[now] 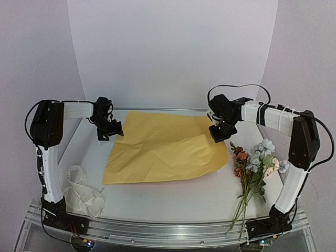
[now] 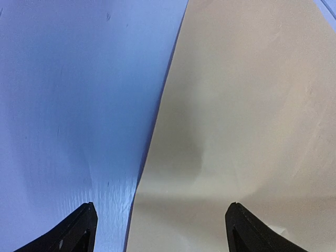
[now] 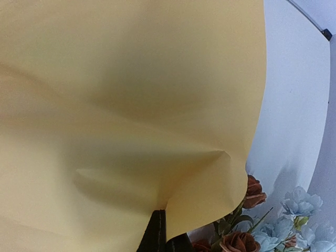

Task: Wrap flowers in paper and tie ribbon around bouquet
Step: Adjust the flattened wrapping paper at the center of the board.

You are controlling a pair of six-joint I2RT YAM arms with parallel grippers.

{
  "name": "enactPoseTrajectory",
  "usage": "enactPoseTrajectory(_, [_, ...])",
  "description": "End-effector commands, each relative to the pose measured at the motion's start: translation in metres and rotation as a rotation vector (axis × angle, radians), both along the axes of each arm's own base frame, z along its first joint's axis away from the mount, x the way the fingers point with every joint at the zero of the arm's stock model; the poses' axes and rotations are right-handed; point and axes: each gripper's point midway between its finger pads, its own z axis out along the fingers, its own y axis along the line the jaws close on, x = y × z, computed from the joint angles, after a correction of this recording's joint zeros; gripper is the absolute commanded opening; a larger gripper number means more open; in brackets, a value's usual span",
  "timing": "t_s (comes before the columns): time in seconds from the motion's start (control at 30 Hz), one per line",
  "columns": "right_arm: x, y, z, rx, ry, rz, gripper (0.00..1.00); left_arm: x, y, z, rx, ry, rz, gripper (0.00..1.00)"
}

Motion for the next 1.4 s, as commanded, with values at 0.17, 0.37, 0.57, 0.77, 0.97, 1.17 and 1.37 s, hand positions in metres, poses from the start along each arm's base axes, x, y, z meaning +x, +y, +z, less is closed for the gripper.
enactPoseTrajectory(0.17, [0.036,-0.011,0.019,0.063,-0.023,0.077,0.0,0.024,-0.002,-0.022,0.044,0.034,-0.023,0.78])
enactPoseTrajectory(0.37, [0.056,-0.007,0.014,0.082,-0.025,0.098,0.0,0.02,-0.02,-0.032,0.068,0.033,-0.026,0.69])
enactPoseTrajectory(0.57, [0.072,-0.008,0.014,0.07,-0.041,0.103,0.0,-0.007,-0.036,-0.052,0.158,0.072,0.0,0.5])
enactPoseTrajectory(0.77, [0.085,-0.009,0.016,0.079,-0.056,0.091,0.0,-0.025,-0.029,-0.056,0.197,0.069,0.082,0.16])
enactPoseTrajectory(0.97, [0.106,-0.015,0.015,0.101,-0.072,0.021,0.2,-0.047,-0.013,-0.037,0.195,0.036,0.167,0.0])
enactPoseTrajectory(1.17, [0.119,-0.005,0.021,0.178,-0.074,-0.076,0.65,-0.081,0.006,-0.021,0.1,0.0,0.376,0.0])
enactPoseTrajectory(1.37, [0.106,-0.003,0.039,0.201,-0.088,-0.145,0.91,-0.111,0.019,-0.012,-0.032,-0.026,0.574,0.0])
